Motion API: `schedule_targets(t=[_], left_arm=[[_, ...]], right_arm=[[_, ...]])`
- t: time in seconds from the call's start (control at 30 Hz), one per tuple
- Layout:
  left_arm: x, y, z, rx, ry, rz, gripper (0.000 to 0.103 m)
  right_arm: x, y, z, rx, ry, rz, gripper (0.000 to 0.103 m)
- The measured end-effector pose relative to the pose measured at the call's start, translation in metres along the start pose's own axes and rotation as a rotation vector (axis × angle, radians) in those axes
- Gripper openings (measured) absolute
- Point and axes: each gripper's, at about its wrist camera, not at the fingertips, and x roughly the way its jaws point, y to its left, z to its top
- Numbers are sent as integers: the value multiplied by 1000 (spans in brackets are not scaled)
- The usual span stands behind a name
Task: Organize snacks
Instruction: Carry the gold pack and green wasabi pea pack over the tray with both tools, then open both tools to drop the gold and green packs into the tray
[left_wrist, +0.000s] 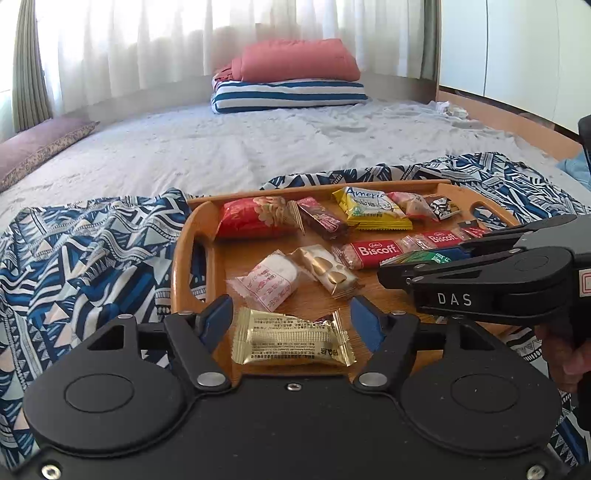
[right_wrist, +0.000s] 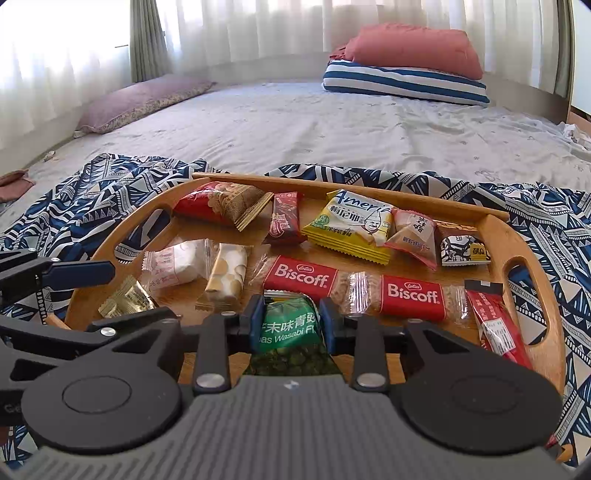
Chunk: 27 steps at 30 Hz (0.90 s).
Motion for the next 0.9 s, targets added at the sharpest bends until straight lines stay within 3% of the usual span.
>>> schedule_targets(t=[0.07, 0.4, 0.6, 0.9], left_arm=[[-6, 0, 0, 8, -8, 18, 78], [-22, 10, -4, -46, -13, 45, 89], [-25, 18, -8, -81, -4, 61, 99], [-41, 18, -17, -95, 9, 66, 103]], right_arm=[[-1, 1, 0, -1, 0, 3, 37], [-1, 10, -5, -15, 13, 15, 38], [-1, 13, -5, -24, 18, 1, 44], [-22, 17, -2, 1, -23, -19, 72]])
